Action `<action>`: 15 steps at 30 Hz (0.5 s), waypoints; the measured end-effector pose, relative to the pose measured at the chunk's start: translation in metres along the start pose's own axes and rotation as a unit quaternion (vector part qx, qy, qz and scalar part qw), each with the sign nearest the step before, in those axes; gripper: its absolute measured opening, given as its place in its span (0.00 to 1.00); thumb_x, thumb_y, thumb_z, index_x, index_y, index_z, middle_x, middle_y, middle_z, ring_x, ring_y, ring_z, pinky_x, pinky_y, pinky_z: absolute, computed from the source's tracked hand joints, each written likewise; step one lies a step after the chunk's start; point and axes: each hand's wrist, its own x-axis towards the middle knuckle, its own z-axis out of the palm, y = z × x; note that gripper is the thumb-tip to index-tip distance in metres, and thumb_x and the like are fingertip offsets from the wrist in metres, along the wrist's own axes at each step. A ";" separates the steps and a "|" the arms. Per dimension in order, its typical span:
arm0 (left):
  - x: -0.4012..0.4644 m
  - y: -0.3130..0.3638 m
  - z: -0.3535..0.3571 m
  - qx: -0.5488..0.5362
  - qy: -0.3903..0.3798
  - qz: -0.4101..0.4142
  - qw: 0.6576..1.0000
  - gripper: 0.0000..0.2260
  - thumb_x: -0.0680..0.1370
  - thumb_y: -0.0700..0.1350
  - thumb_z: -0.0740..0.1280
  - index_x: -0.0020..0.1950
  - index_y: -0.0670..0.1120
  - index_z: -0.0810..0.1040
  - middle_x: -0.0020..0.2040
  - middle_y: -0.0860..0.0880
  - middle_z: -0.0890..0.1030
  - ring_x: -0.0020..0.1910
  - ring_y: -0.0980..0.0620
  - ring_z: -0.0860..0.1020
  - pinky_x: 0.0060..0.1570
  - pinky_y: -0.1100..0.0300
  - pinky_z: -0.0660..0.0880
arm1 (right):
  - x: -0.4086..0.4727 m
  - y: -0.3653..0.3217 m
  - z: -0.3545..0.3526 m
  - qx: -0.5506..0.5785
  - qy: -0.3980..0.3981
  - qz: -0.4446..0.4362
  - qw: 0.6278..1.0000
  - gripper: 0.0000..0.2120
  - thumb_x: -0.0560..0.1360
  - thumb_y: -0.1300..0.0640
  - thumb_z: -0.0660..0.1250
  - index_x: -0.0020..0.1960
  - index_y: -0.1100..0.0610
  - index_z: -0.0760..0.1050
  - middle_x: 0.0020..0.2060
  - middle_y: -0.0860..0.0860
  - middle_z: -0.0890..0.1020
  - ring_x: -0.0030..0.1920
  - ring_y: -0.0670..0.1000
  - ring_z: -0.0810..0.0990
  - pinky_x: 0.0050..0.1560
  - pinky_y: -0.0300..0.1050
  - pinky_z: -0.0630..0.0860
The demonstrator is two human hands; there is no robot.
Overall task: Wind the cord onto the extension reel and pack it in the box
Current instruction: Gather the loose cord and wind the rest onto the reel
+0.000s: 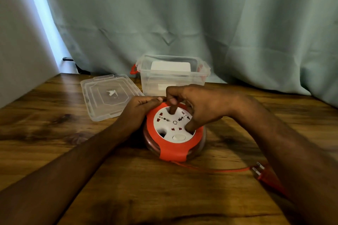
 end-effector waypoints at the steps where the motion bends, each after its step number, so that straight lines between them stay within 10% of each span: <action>1: 0.001 0.000 0.000 -0.008 0.004 -0.001 1.000 0.12 0.84 0.46 0.64 0.52 0.42 0.86 0.45 0.41 0.88 0.43 0.42 0.87 0.42 0.55 0.84 | 0.000 0.000 0.000 -0.006 0.004 0.000 1.000 0.29 0.63 0.57 0.84 0.52 0.47 0.67 0.49 0.41 0.80 0.43 0.35 0.78 0.31 0.33 0.72; 15: 0.006 -0.006 -0.002 0.015 0.028 0.015 0.999 0.12 0.84 0.45 0.63 0.60 0.46 0.85 0.53 0.47 0.88 0.52 0.46 0.87 0.54 0.50 0.82 | 0.006 -0.015 0.012 -0.158 0.038 0.014 0.987 0.21 0.72 0.35 0.73 0.36 0.49 0.70 0.43 0.43 0.82 0.37 0.45 0.78 0.32 0.36 0.68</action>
